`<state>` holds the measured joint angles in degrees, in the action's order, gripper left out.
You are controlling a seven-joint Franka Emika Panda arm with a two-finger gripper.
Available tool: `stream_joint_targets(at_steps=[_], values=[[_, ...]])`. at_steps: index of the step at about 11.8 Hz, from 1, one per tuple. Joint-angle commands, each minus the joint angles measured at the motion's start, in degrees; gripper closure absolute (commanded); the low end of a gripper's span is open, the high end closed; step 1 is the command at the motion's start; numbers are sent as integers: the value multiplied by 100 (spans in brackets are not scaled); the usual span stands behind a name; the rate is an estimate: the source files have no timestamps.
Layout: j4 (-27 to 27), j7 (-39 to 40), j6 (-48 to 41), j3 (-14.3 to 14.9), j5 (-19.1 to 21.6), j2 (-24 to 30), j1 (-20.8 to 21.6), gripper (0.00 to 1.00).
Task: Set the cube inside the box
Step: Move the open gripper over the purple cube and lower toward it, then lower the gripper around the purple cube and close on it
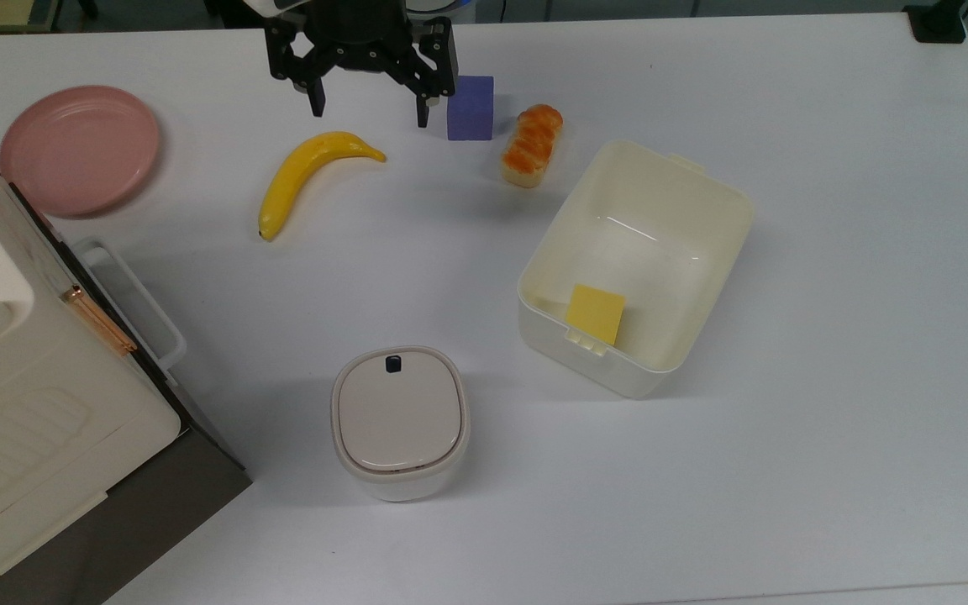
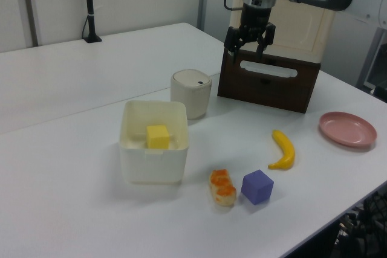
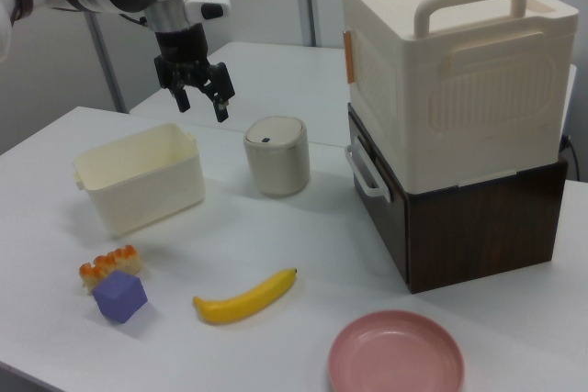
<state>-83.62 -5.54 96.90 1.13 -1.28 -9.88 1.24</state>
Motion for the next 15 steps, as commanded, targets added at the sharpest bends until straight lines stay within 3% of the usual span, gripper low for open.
stream_joint_targets(at_steps=[1, 5, 10, 15], values=[[-356, 308, -101, -25, 14, 109, 60, 0], [-690, 335, -320, 18, 5, 188, 359, 0], [-1762, 528, -251, 9, 5, 899, 499, 0], [-1789, 669, -110, 27, 23, 909, 456, 0]])
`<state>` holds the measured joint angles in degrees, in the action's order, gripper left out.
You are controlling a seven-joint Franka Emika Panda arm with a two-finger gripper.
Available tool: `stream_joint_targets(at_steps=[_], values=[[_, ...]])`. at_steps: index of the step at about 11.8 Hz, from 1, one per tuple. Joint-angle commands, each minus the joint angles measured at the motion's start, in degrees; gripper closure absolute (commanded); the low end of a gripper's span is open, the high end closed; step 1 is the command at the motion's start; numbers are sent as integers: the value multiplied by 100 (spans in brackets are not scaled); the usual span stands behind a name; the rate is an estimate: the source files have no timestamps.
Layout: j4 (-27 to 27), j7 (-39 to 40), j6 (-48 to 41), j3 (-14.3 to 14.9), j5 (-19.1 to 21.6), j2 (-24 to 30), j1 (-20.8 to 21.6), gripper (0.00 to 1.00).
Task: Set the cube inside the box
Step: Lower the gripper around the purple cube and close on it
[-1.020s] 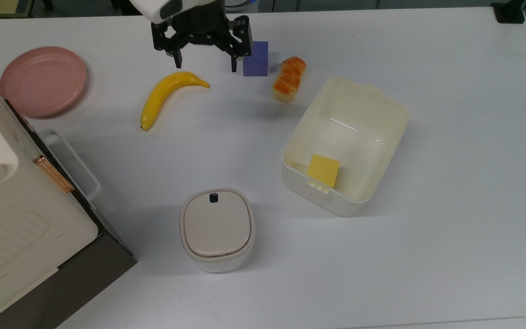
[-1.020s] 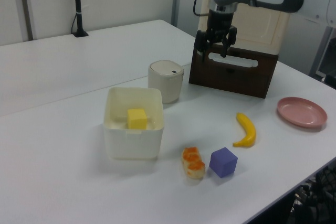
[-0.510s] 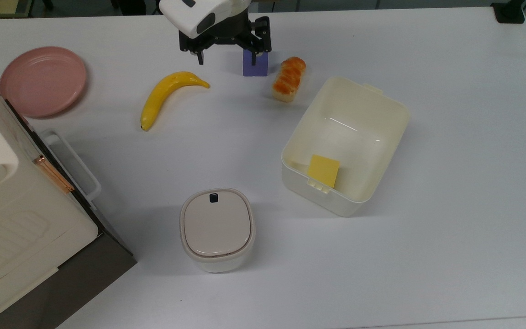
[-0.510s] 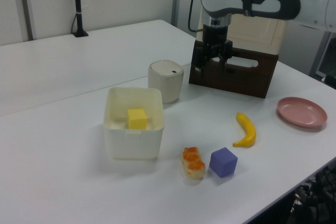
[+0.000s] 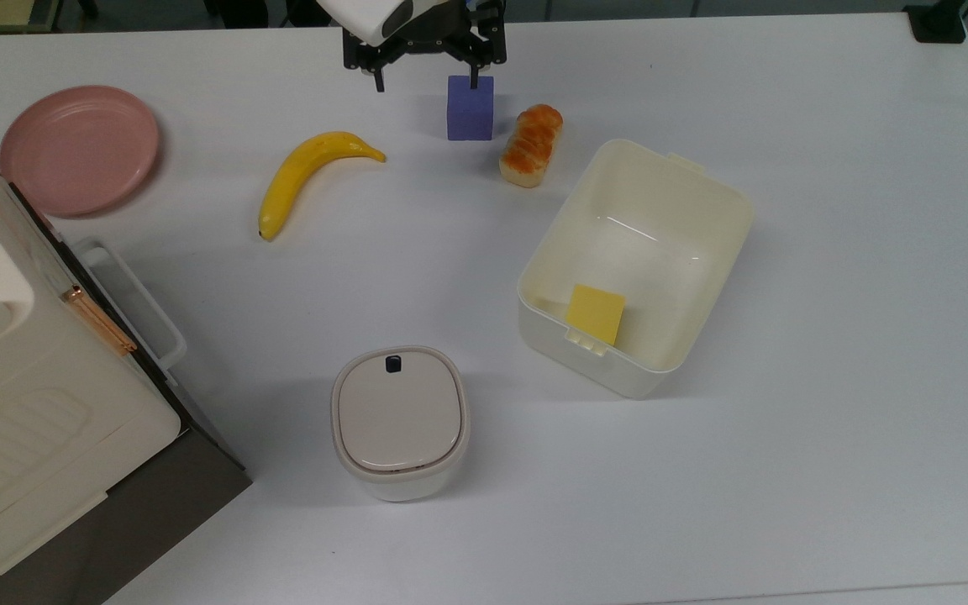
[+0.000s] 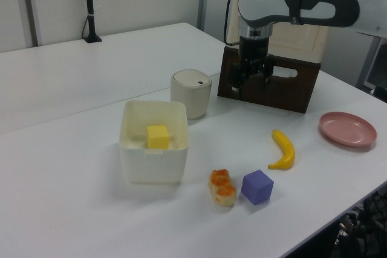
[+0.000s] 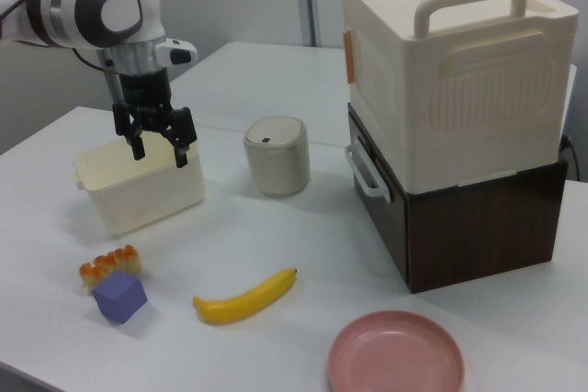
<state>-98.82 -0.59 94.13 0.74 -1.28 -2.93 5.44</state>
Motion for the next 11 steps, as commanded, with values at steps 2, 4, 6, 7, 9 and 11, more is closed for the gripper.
stream_joint_targets(at_steps=[2, 4, 6, 7, 9, 11], values=[[-348, 190, 167, 67, 23, 240, 36, 0], [-759, 330, 254, 67, 14, 441, 71, 0], [-1515, 454, 701, 67, 14, 854, 141, 0], [-1753, 454, 782, 67, 14, 934, 229, 0], [-2306, 428, 1166, 76, 14, 1092, 422, 0], [-2694, 419, 1458, 67, -3, 1233, 502, 0]])
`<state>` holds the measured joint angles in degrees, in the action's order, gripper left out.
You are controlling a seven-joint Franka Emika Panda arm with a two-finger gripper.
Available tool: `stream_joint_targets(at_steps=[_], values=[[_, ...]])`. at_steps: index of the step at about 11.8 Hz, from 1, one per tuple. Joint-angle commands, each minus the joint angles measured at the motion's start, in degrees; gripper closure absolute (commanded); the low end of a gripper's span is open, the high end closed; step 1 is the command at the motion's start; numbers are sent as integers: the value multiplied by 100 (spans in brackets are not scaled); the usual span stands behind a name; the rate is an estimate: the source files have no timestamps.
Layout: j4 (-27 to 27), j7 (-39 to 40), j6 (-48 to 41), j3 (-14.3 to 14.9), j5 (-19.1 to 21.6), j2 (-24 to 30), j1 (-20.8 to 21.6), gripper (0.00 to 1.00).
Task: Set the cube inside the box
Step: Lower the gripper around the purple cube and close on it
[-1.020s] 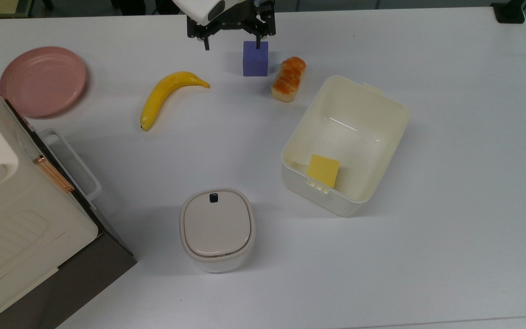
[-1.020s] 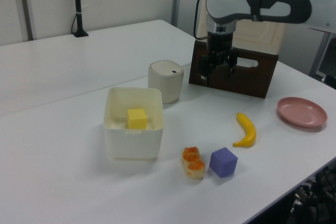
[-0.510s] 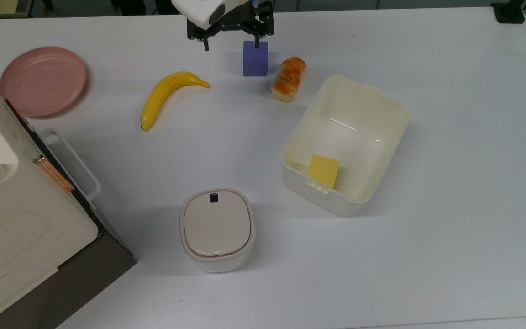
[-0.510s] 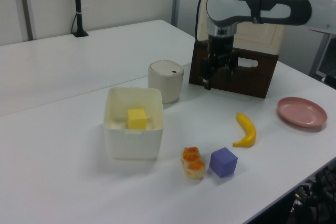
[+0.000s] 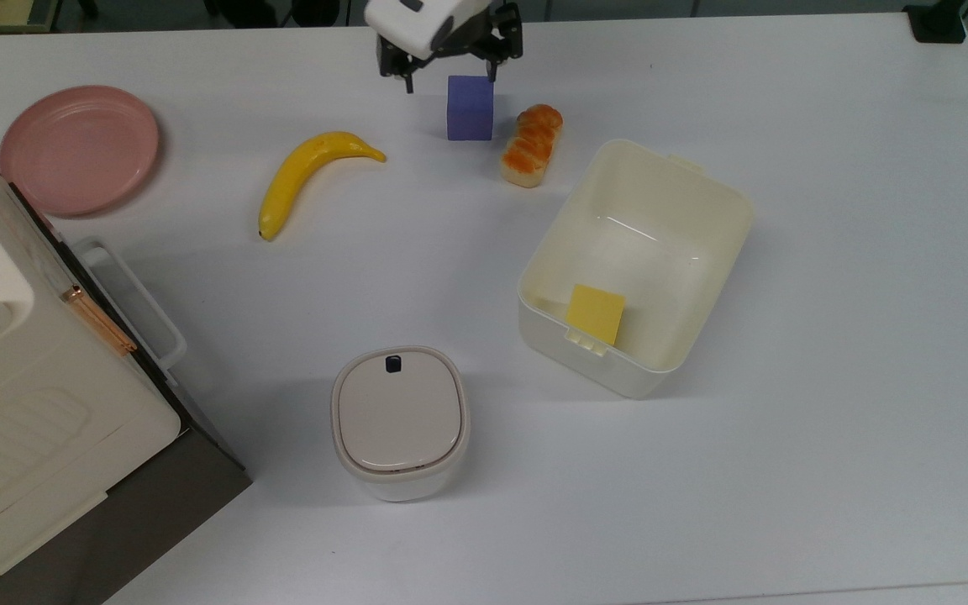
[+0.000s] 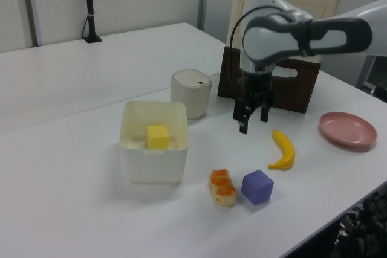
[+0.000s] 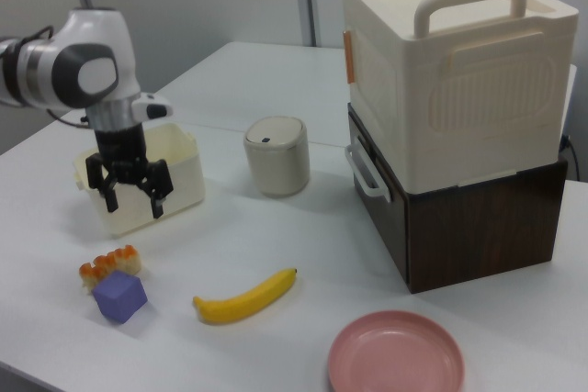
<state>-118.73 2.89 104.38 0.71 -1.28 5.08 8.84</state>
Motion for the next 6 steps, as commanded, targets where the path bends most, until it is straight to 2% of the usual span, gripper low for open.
stream_joint_targets(at_steps=[1, 6], values=[[-808, 71, 504, 61, -4, 502, 214, 0], [-1634, 71, 1110, 61, -30, 758, 425, 0]])
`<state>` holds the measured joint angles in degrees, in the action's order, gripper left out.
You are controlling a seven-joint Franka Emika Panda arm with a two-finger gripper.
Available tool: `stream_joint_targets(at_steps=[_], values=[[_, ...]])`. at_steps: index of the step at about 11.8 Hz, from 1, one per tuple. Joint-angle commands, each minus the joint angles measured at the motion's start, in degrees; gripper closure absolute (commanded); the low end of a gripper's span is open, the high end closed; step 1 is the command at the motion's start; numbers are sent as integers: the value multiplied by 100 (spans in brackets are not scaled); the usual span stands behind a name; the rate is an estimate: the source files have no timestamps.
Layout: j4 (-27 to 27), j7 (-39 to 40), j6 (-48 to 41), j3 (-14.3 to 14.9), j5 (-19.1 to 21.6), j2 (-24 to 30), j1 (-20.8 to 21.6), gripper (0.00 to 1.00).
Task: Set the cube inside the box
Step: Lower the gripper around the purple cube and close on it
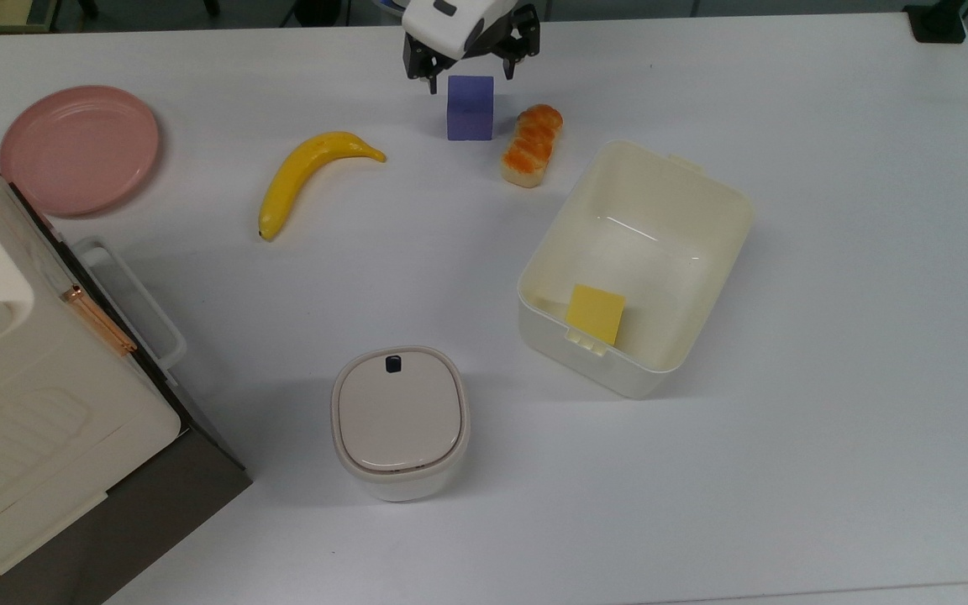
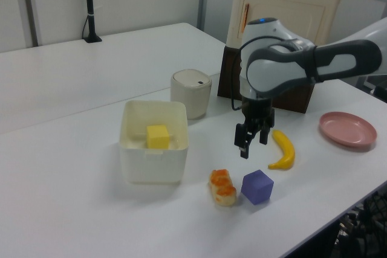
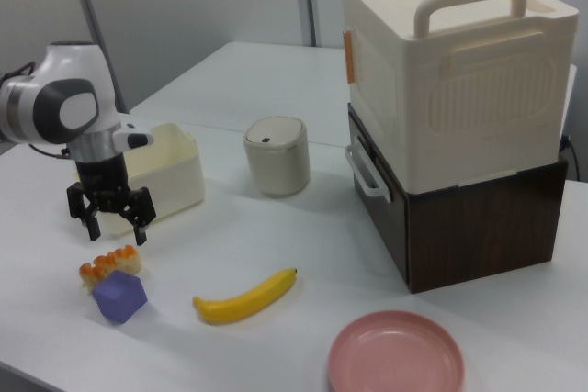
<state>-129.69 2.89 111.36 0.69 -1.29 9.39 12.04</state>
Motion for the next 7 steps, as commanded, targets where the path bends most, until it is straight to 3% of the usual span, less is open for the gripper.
stream_joint_targets(at_steps=[1, 7], values=[[-705, 71, 587, 63, -38, 327, 141, 0], [-1119, 80, 1222, 63, -153, -86, 238, 0]])
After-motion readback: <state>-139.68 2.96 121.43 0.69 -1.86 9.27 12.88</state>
